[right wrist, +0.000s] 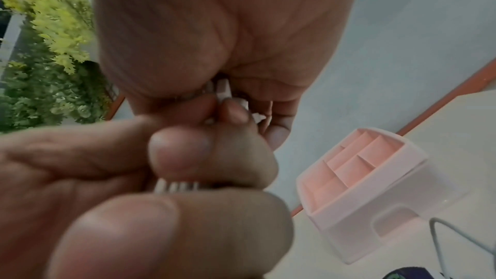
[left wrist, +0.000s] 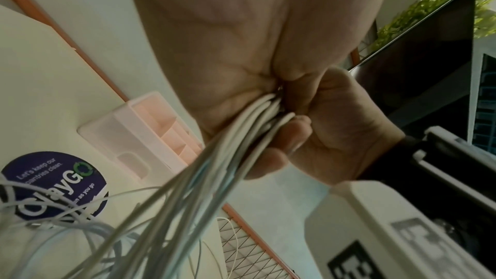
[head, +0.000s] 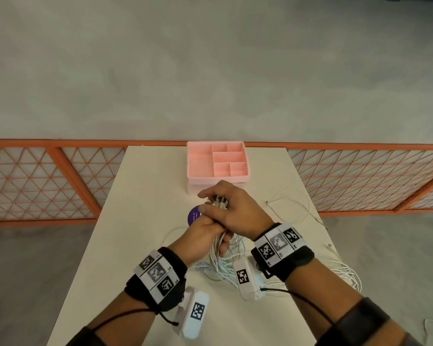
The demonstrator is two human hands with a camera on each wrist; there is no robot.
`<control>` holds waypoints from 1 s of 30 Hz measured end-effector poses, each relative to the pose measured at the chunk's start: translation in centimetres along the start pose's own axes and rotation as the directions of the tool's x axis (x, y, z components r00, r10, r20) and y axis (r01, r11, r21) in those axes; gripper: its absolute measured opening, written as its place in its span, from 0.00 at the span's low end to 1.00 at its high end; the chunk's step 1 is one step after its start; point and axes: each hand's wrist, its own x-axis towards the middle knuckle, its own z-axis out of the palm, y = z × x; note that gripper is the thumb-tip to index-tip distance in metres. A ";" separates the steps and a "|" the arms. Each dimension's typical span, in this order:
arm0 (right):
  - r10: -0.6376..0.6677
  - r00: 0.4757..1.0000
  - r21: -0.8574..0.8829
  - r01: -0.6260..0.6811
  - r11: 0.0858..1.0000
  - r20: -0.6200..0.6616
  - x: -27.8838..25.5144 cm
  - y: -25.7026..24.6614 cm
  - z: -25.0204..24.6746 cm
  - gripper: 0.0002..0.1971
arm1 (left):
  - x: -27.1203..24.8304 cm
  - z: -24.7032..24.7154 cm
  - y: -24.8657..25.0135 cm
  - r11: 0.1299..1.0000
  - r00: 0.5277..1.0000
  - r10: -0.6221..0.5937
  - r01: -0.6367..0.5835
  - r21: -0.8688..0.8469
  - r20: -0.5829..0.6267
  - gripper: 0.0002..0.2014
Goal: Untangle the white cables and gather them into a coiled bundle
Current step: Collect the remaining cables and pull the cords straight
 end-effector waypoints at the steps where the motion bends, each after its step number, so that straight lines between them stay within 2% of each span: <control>1: 0.008 1.000 -0.003 -0.008 1.000 -0.028 0.0 0.1 0.0 0.05 | 0.0 0.1 0.0 1.000 1.000 -0.005 0.005 0.011 0.013 0.10; 4: 0.040 0.989 0.001 -0.041 0.999 -0.139 0.1 0.7 0.0 0.08 | 0.4 0.3 0.3 0.997 1.000 -0.011 0.009 0.077 0.028 0.13; 7: 0.051 0.981 0.051 -0.042 0.998 -0.187 0.0 0.9 0.0 0.05 | 0.8 0.4 0.4 0.988 0.999 0.032 -0.033 0.153 0.009 0.12; 9: 0.066 0.980 0.080 -0.052 0.995 -0.187 -0.2 1.0 -0.1 0.04 | 0.9 0.4 0.4 0.981 0.998 0.058 -0.061 0.183 0.025 0.11; 14: 0.058 0.988 -0.023 -0.062 0.998 -0.146 -0.4 1.3 0.0 0.08 | 1.1 0.7 0.6 0.981 1.000 0.027 -0.025 0.192 -0.010 0.13; 17: 0.104 0.989 0.157 -0.086 0.984 -0.109 -0.6 1.2 -0.3 0.26 | 0.9 1.1 0.5 0.998 1.000 0.001 -0.001 0.058 -0.015 0.08; 20: 0.096 0.977 0.381 -0.016 0.925 -0.190 -1.2 1.8 0.0 0.40 | 0.9 1.2 0.1 0.987 0.990 -0.012 -0.011 -0.162 -0.139 0.09; 22: 0.142 0.981 0.489 -0.061 0.870 -0.130 -1.8 2.6 0.7 0.43 | 1.0 0.9 0.2 0.927 0.968 -0.004 -0.091 -0.365 -0.251 0.09; 23: 0.160 0.986 0.512 -0.115 0.851 -0.045 -2.2 3.0 1.3 0.41 | 1.2 0.7 0.3 0.878 0.955 -0.007 -0.136 -0.459 -0.295 0.08; 24: 0.174 0.983 0.512 -0.181 0.840 0.062 -2.6 3.5 1.8 0.35 | 1.3 0.2 0.4 0.823 0.946 -0.012 -0.175 -0.540 -0.324 0.07; 25: 0.186 0.969 0.434 -0.240 0.868 0.164 -3.1 3.9 2.3 0.25 | 1.4 -0.2 0.5 0.769 0.940 -0.013 -0.208 -0.605 -0.340 0.07; 26: 0.199 0.954 0.276 -0.258 0.926 0.224 -3.6 4.5 2.7 0.16 | 1.5 -0.7 0.5 0.725 0.935 -0.011 -0.237 -0.647 -0.355 0.07; 27: 0.213 0.950 0.104 -0.241 0.965 0.230 -4.0 5.4 2.9 0.14 | 1.6 -1.3 0.6 0.695 0.930 -0.005 -0.261 -0.670 -0.368 0.07; 28: 0.227 0.950 -0.031 -0.226 0.974 0.213 -4.4 6.4 2.9 0.17 | 1.7 -1.9 0.6 0.680 0.923 -0.002 -0.281 -0.677 -0.385 0.09; 30: 0.289 0.940 -0.110 -0.272 0.956 0.180 -5.2 8.1 2.6 0.18 | 1.8 -3.2 0.6 0.668 0.902 -0.008 -0.316 -0.674 -0.431 0.11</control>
